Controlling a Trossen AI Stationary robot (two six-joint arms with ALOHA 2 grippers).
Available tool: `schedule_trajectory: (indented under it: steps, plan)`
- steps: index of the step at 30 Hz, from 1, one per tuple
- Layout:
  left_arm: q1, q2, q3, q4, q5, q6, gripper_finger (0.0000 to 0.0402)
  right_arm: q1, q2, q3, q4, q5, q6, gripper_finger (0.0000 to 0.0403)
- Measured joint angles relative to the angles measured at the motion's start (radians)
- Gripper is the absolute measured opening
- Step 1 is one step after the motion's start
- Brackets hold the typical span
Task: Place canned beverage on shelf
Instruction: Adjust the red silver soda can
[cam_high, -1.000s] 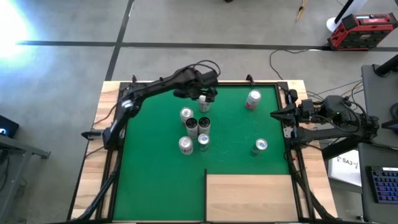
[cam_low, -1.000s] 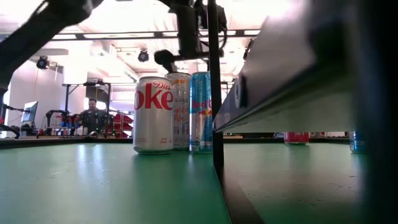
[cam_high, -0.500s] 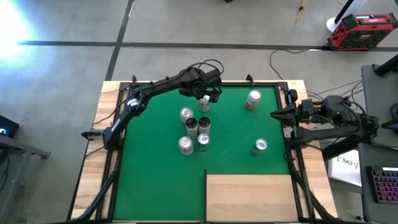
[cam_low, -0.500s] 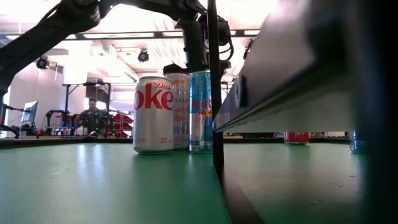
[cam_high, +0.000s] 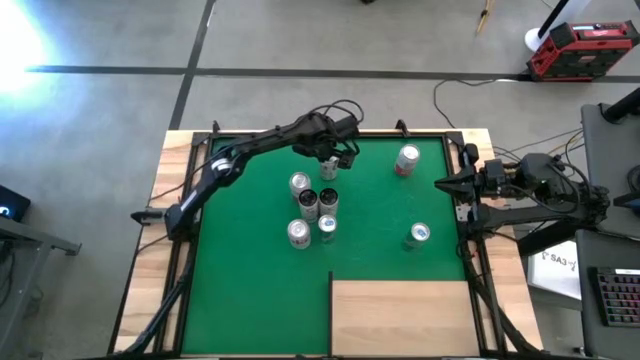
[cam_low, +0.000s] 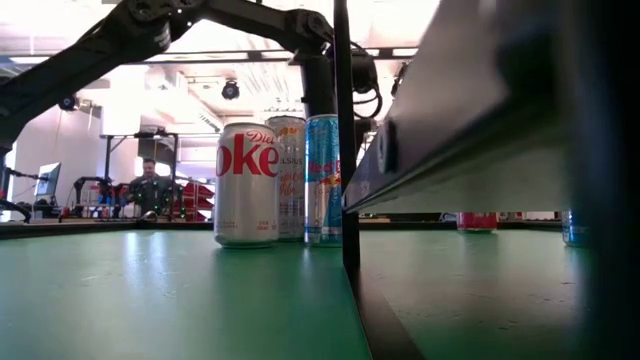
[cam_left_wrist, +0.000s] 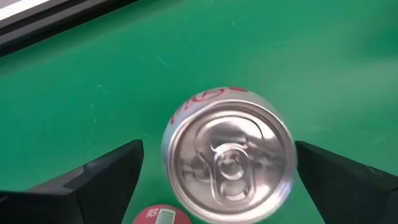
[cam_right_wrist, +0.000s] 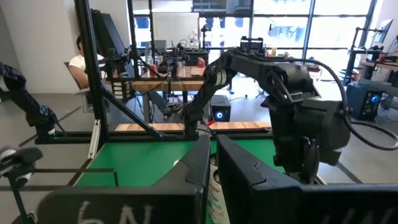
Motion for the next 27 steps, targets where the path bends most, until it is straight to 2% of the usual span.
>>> schedule_trajectory:
  steps: [5, 11, 16, 21, 27]
  plan:
    - [0.000, 0.012, 0.000, 0.002, 0.000, 0.000, 0.0374, 0.000, 0.000, 0.000, 0.000, 0.000, 0.000, 0.0022]
    - [-0.001, 0.032, 0.000, 0.006, 0.000, -0.008, 0.0284, 0.000, 0.000, 0.000, 0.000, 0.000, 0.000, 0.0022]
    - [-0.009, 0.035, 0.001, 0.003, 0.003, -0.003, 0.0282, 0.000, 0.000, 0.000, 0.000, 0.000, 0.000, 0.0022]
    - [-0.029, 0.036, 0.008, -0.031, 0.015, 0.123, 0.0283, 0.000, 0.000, 0.000, 0.000, 0.000, 0.000, 0.0022]
    - [-0.038, 0.032, 0.009, -0.067, 0.119, 0.285, 0.0283, 0.000, 0.000, 0.000, 0.000, 0.000, 0.000, 0.0022]
